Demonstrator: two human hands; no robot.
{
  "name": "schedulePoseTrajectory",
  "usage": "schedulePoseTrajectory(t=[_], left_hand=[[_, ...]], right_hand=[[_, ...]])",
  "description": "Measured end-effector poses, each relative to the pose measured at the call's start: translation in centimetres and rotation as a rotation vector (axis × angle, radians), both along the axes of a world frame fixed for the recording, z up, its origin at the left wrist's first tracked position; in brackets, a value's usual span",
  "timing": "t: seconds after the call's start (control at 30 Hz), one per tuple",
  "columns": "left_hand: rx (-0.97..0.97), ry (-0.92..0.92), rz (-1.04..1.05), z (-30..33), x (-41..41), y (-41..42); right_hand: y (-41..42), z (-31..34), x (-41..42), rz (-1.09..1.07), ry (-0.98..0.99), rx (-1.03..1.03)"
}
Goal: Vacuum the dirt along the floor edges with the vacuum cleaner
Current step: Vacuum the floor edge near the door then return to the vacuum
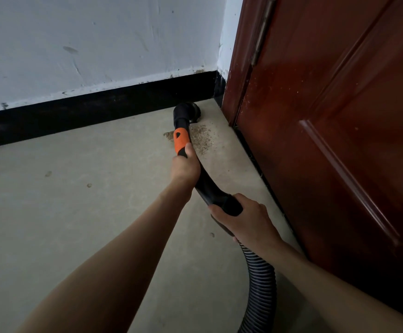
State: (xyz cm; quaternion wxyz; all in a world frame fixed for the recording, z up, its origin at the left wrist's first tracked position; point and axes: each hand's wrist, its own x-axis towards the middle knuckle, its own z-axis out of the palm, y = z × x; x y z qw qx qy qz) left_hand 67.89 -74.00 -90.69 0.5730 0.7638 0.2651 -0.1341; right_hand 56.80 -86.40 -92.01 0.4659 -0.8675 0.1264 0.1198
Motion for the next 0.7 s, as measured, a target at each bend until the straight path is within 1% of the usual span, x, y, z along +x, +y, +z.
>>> schedulePoseTrajectory(t=[0.3, 0.53, 0.7], left_hand=[[-0.015, -0.004, -0.11, 0.1, 0.9, -2.1], [-0.046, -0.005, -0.185, 0.2, 1.4, -2.6], [-0.164, 0.034, -0.149, 0.7, 1.3, -2.2]], right_hand=[[-0.9, -0.1, 0.5, -0.069, -0.013, 0.0], [-1.1, -0.3, 0.2, -0.097, -0.007, -0.049], [-0.7, 0.6, 0.2, -0.07, -0.007, -0.099]])
